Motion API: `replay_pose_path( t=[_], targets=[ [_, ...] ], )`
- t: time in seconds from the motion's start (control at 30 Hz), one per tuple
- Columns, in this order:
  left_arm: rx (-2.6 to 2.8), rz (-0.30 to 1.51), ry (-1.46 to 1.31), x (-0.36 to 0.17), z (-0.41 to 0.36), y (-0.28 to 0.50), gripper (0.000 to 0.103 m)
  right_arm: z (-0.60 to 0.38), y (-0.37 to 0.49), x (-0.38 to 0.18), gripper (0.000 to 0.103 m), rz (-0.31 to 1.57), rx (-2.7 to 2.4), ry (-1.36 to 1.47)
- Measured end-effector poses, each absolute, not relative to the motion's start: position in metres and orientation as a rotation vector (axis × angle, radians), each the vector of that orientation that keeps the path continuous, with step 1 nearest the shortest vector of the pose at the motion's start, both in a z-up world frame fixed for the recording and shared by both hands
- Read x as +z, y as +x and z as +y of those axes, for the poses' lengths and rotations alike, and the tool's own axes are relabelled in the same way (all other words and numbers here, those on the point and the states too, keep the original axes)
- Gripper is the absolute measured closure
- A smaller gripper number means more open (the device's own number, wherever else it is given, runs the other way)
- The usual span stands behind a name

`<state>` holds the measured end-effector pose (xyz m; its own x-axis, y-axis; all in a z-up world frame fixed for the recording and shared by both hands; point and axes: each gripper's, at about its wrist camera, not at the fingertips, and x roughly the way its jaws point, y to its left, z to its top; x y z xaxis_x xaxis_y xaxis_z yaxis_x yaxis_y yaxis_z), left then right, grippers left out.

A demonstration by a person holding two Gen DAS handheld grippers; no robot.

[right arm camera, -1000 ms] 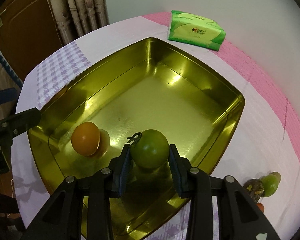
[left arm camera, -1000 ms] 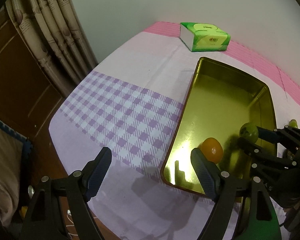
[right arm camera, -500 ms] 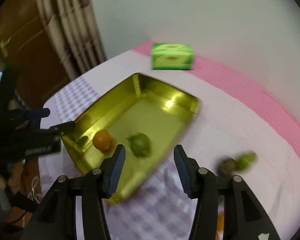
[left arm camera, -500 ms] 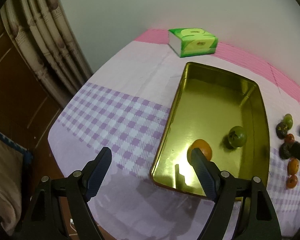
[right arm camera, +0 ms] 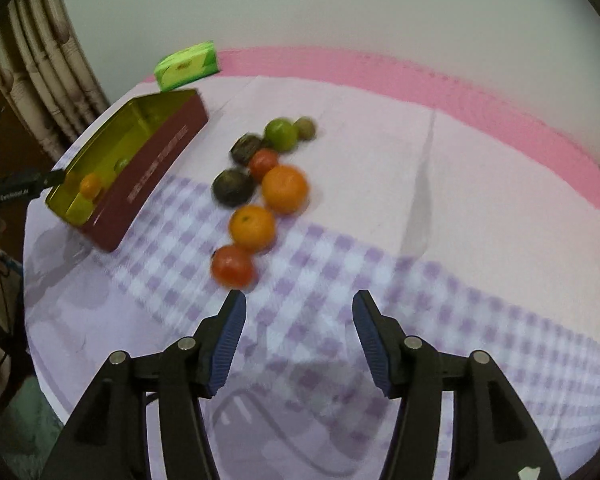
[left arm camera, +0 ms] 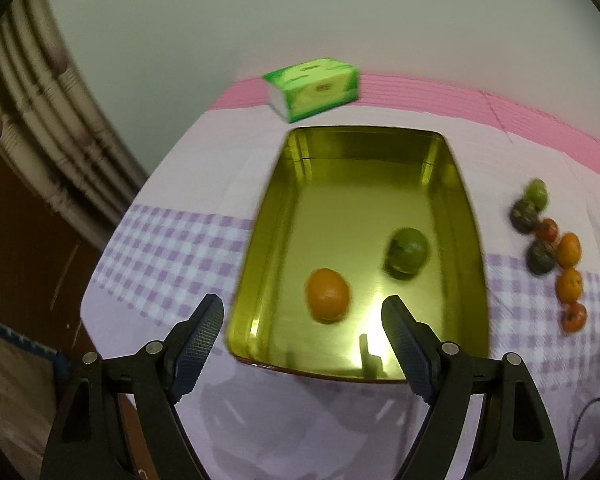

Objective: Organize fruits
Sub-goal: 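Grasp the red tomato with the right tool while the left tool returns to the fruits, then grasp a tangerine with the left tool, place it in the tray, open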

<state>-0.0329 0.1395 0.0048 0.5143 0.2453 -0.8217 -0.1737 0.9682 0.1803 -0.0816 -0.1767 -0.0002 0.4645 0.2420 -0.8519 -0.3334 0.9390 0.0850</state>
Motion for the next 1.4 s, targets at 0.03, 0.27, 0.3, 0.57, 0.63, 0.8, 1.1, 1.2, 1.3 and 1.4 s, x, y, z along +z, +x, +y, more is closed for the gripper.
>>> replay_pose_path(
  t=[0.03, 0.27, 0.3, 0.57, 0.63, 0.8, 1.1, 1.2, 1.3, 1.4],
  targets=[
    [0.237, 1.005, 0.09, 0.004, 0.133, -0.033, 0.021, -0.168, -0.08, -0.004, 0.05, 1.033, 0.38, -0.107],
    [0.157, 1.038, 0.12, 0.001, 0.109, -0.036, 0.021, -0.126, -0.062, -0.026, 0.052, 1.042, 0.433, -0.158],
    [0.148, 1.04, 0.118, 0.002, 0.107, -0.035, 0.021, -0.124, -0.061, -0.027, 0.053, 1.045, 0.432, -0.163],
    [0.121, 1.051, 0.117, 0.0, 0.091, -0.03, 0.021, -0.114, -0.054, -0.042, 0.066, 1.051, 0.416, -0.209],
    [0.109, 1.055, 0.116, 0.0, 0.087, -0.028, 0.021, -0.116, -0.054, -0.043, 0.07, 1.052, 0.417, -0.203],
    [0.045, 1.065, 0.127, 0.0, 0.06, -0.022, 0.021, -0.133, -0.061, -0.038, 0.071, 1.053, 0.403, -0.169],
    [-0.166, 1.13, 0.118, -0.019, -0.019, -0.005, 0.021, -0.223, -0.064, -0.02, 0.071, 1.018, 0.198, 0.012],
    [-0.211, 1.158, 0.107, -0.029, -0.041, 0.004, 0.021, -0.236, -0.062, -0.019, 0.071, 1.002, 0.175, 0.038],
    [-0.235, 1.203, 0.09, -0.038, -0.06, 0.013, 0.023, -0.242, -0.065, -0.019, 0.071, 1.002, 0.181, 0.054],
    [-0.251, 1.219, 0.079, -0.044, -0.072, 0.023, 0.034, -0.241, -0.064, -0.021, 0.071, 1.005, 0.19, 0.046]
  ],
)
